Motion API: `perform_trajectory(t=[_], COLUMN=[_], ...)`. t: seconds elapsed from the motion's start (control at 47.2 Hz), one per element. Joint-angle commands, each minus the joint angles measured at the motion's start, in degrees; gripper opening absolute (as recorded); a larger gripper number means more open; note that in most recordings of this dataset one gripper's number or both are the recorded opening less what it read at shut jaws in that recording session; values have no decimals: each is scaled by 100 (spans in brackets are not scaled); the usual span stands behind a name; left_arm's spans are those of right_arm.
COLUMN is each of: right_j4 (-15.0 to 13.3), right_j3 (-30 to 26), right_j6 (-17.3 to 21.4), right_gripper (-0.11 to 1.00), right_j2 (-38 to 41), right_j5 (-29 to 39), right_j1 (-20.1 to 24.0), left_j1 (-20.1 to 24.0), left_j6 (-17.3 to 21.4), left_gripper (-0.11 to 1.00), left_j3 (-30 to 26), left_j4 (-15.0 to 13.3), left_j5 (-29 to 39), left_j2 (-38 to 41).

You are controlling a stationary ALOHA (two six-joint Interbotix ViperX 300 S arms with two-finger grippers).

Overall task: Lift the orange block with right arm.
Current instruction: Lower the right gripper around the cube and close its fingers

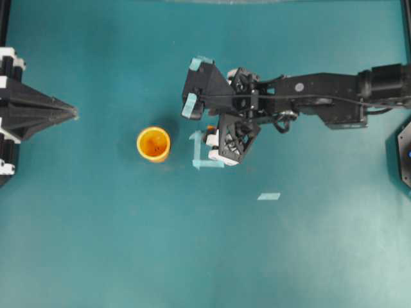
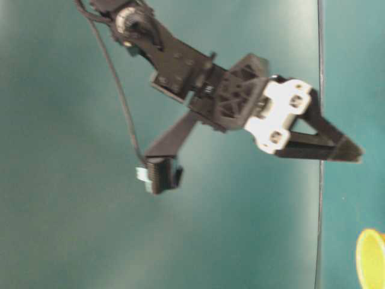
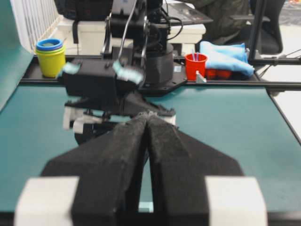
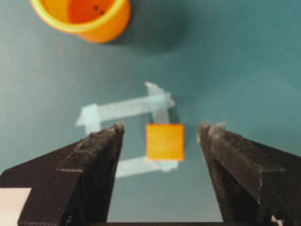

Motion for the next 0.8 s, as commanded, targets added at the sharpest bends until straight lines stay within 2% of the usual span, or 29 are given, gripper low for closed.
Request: perform_trajectory(t=[0.0,0.318,0.784], right_j4=[-18,-9,9], right_j3=[-79,-62,299], right_j6=[0,9,9], right_gripper=[65,65,65], right_j2=[44,483,519], right_j5=[-149,-396,-466], right_j1=[-18,-18,-18], left_j1=[0,0,0], left_j6=[0,0,9], left_gripper=[0,0,0], left_j3=[-176,-176,-176], left_j4=[18,18,18], left_j5=[-35,-35,-26], left_j2=[44,44,44])
